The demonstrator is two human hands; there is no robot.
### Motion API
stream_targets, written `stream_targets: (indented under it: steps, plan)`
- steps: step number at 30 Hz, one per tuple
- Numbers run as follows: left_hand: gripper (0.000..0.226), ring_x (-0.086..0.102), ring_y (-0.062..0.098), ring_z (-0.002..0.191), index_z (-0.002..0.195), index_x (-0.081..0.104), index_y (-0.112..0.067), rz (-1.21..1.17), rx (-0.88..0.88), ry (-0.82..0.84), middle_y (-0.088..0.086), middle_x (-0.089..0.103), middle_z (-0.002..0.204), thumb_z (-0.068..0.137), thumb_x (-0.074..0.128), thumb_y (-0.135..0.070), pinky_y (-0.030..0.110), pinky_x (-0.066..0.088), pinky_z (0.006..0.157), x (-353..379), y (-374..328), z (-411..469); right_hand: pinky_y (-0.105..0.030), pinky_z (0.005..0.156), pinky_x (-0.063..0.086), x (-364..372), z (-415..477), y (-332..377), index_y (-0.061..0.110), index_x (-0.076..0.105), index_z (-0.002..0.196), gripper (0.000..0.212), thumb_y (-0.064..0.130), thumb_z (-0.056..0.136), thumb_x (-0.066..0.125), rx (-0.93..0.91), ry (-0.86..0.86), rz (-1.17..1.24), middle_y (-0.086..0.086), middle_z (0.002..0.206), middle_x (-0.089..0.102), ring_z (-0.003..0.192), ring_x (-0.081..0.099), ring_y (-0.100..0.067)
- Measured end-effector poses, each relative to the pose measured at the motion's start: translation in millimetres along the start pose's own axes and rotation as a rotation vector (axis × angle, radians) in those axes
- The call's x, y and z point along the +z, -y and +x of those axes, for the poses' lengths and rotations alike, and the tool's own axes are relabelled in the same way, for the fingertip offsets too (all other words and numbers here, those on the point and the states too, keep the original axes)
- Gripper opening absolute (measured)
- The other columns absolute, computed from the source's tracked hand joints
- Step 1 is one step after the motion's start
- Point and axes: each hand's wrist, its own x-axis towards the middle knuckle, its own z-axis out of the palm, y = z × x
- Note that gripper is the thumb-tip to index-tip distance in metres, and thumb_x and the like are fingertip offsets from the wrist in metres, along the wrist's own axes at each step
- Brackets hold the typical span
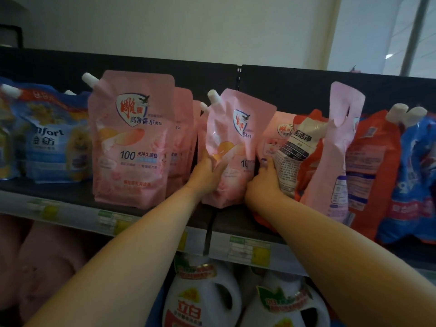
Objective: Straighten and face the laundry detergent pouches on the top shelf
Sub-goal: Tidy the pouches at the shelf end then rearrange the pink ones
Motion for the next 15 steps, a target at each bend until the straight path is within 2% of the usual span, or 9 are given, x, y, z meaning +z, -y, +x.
stream_targets:
  steps: [1, 2, 3, 5, 7, 9, 12, 14, 15]
  plan:
    - [0.054, 0.058, 0.033, 0.101, 0.125, 0.04, 0.004, 0.126, 0.01, -0.04, 0.004, 0.056, 0.092, 0.095, 0.054, -0.038, 0.026, 0.041, 0.069, -2.1, 1.6, 7.0, -0.054, 0.113, -0.003, -0.7, -9.6, -6.3, 0.035, 0.036, 0.145, 0.052, 0.05, 0.097, 0.02, -0.007, -0.077, -0.229, 0.011, 0.15, 0.036, 0.146, 0.007, -0.012]
    - [0.063, 0.058, 0.034, 0.104, 0.128, 0.036, 0.004, 0.192, -0.02, -0.093, 0.01, 0.058, 0.101, 0.092, 0.057, -0.043, 0.031, 0.042, 0.075, -4.4, 2.8, 13.8, -0.054, 0.113, -0.003, -9.7, -18.0, -8.4, 0.04, 0.044, 0.139, 0.05, 0.046, 0.097, 0.016, 0.117, -0.027, -0.311, 0.016, 0.145, 0.042, 0.145, 0.011, -0.007]
    - [0.071, 0.057, 0.035, 0.108, 0.129, 0.032, 0.003, 0.216, -0.051, -0.154, 0.016, 0.057, 0.111, 0.089, 0.058, -0.05, 0.035, 0.044, 0.08, -6.5, 1.7, 16.8, -0.056, 0.112, -0.003, -5.1, -18.9, -6.7, 0.035, 0.043, 0.14, 0.05, 0.048, 0.097, 0.022, -0.004, -0.085, -0.411, 0.01, 0.146, 0.043, 0.146, 0.012, -0.014]
    - [0.079, 0.051, 0.039, 0.117, 0.135, 0.027, -0.001, 0.298, -0.022, -0.263, 0.023, 0.05, 0.126, 0.088, 0.053, -0.059, 0.044, 0.043, 0.093, -6.9, 2.2, 21.8, -0.064, 0.109, -0.004, -1.9, -19.6, -0.8, 0.019, 0.036, 0.145, 0.062, 0.053, 0.094, 0.038, -0.243, 0.061, -0.448, -0.01, 0.151, 0.034, 0.143, 0.013, -0.04]
    - [0.076, 0.039, 0.043, 0.126, 0.145, 0.016, -0.007, 0.56, 0.131, -0.281, 0.028, 0.034, 0.141, 0.092, 0.057, -0.041, 0.049, 0.038, 0.102, -1.9, 5.7, 19.3, -0.065, 0.109, -0.005, -12.8, -18.8, -0.5, 0.016, 0.035, 0.145, 0.064, 0.053, 0.094, 0.042, -0.272, 0.091, -0.464, -0.013, 0.151, 0.033, 0.142, 0.013, -0.044]
    - [0.08, 0.039, 0.045, 0.125, 0.144, 0.018, -0.012, 0.891, 0.39, -0.354, 0.028, 0.026, 0.143, 0.081, 0.066, -0.016, 0.051, 0.043, 0.099, 3.5, 13.8, 21.3, -0.064, 0.109, -0.006, -17.9, -18.1, 0.5, 0.016, 0.032, 0.147, 0.066, 0.053, 0.094, 0.041, -0.228, 0.091, -0.469, -0.012, 0.152, 0.031, 0.143, 0.011, -0.042]
    - [0.081, 0.019, 0.037, 0.138, 0.148, 0.019, -0.017, 1.219, 0.695, -0.136, 0.017, 0.02, 0.153, 0.082, 0.063, -0.036, 0.049, 0.033, 0.107, -2.7, 10.0, 25.1, -0.062, 0.11, -0.008, -19.2, -16.9, 5.5, 0.016, 0.027, 0.149, 0.066, 0.053, 0.095, 0.036, -0.224, 0.125, -0.475, -0.011, 0.155, 0.027, 0.144, 0.009, -0.039]
    - [0.085, -0.006, 0.033, 0.145, 0.153, -0.003, -0.024, 1.344, 0.66, 0.213, 0.015, -0.009, 0.159, 0.091, 0.05, -0.048, 0.049, 0.011, 0.116, -11.0, 8.5, 31.4, -0.061, 0.11, -0.008, -21.7, -13.5, 7.1, 0.016, 0.025, 0.15, 0.067, 0.055, 0.096, 0.033, -0.241, 0.154, -0.474, -0.01, 0.156, 0.023, 0.144, 0.007, -0.038]
    - [0.089, -0.014, 0.033, 0.145, 0.152, -0.011, -0.026, 1.385, 0.612, 0.288, 0.015, -0.02, 0.157, 0.091, 0.047, -0.054, 0.05, 0.004, 0.116, -14.5, 9.4, 33.5, -0.061, 0.11, -0.008, -21.9, -12.7, 7.8, 0.016, 0.026, 0.15, 0.068, 0.056, 0.095, 0.034, -0.248, 0.166, -0.479, -0.01, 0.156, 0.023, 0.144, 0.008, -0.038]
